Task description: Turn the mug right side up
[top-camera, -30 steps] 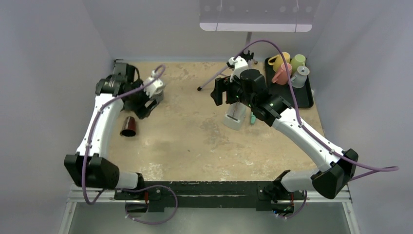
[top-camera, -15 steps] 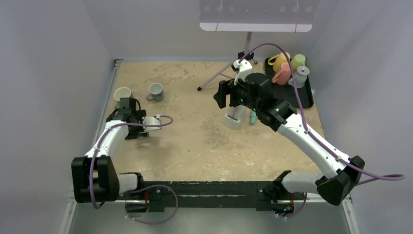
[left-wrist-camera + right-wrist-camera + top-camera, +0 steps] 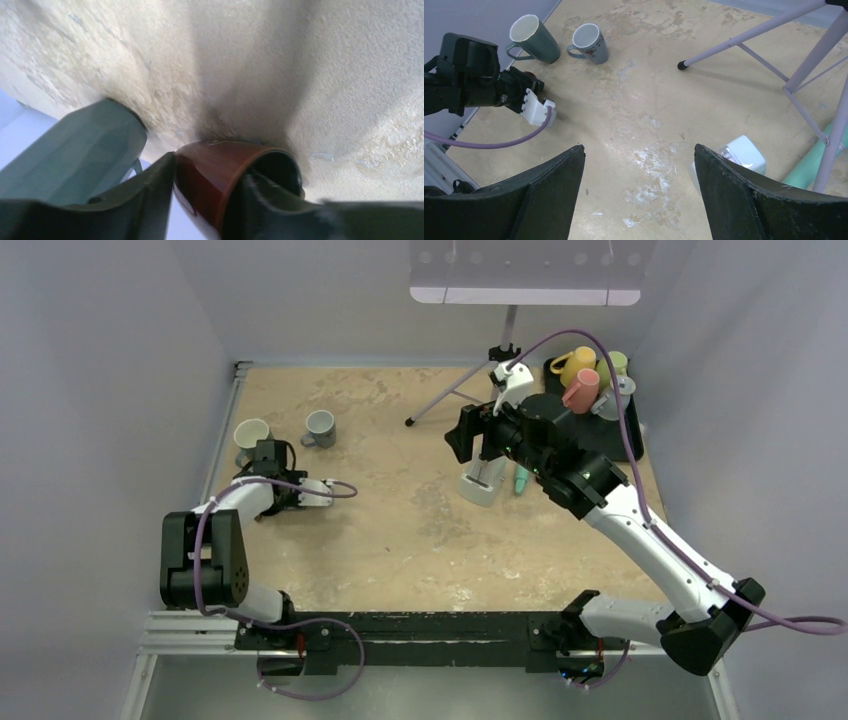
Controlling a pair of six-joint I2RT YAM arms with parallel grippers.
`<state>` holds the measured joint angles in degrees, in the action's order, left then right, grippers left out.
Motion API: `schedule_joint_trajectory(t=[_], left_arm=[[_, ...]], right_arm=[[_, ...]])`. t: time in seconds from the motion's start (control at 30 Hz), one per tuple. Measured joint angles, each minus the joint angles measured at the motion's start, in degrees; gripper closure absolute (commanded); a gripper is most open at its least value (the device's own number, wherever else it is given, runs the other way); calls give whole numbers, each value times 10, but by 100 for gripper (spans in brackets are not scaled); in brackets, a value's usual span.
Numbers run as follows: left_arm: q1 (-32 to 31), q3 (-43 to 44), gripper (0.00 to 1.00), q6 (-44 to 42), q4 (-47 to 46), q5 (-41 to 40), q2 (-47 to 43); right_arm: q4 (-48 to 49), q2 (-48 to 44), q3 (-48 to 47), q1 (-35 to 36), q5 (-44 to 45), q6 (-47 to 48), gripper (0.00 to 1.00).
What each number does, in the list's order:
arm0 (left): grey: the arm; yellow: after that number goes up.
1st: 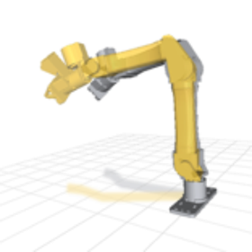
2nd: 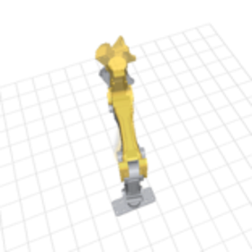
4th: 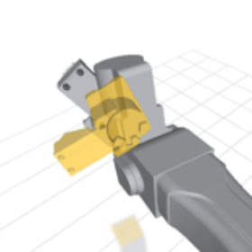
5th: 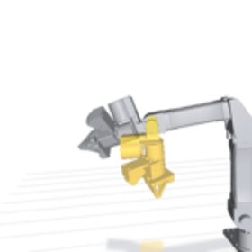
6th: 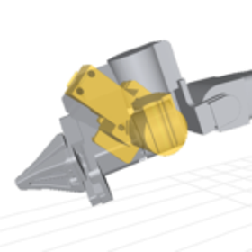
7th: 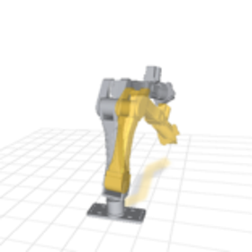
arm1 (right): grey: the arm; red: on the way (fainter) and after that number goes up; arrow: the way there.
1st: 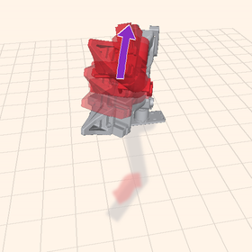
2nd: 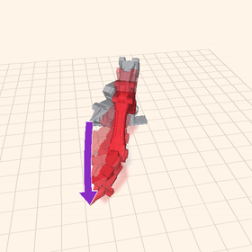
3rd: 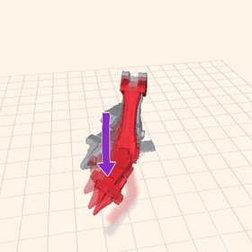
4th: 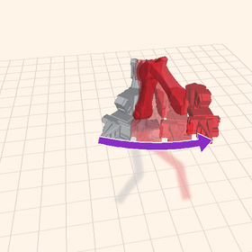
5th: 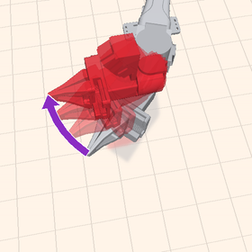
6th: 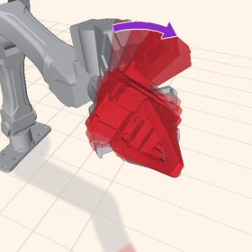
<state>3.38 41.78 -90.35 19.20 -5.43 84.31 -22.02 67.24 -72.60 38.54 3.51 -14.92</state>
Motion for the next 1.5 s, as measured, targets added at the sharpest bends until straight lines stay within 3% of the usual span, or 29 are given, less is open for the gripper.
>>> schedule_joint_trajectory(t=[0.23, 0.27, 0.5, 0.7, 0.83, 1.1, 1.2, 1.33, 1.5], left_arm=[[2, 43, 99, 11, 27, 0, 6], [3, 54, 100, 23, 39, 8, 4], [3, 127, 100, 139, 175, 82, 5], [6, 301, 100, 315, 297, 178, 89], [16, 362, 100, 406, 314, 217, 144], [25, 358, 100, 488, 294, 223, 188], [25, 353, 93, 492, 282, 234, 196], [28, 348, 68, 492, 271, 248, 208], [44, 340, 52, 490, 265, 263, 206]], right_arm=[[1, -14, 5, 0, -1, 0, 16], [1, -14, 5, 0, -1, 0, 16], [0, -8, 5, 0, -2, 2, 16], [-2, -3, 5, 0, -2, 4, 16], [-3, -2, 6, 0, 0, 4, 16], [-3, -2, 16, 0, 14, 2, 16], [-3, -2, 16, -4, 18, 0, 16], [-3, -3, 17, -8, 23, -1, 15], [-3, -14, 30, -22, 38, -10, 14]])
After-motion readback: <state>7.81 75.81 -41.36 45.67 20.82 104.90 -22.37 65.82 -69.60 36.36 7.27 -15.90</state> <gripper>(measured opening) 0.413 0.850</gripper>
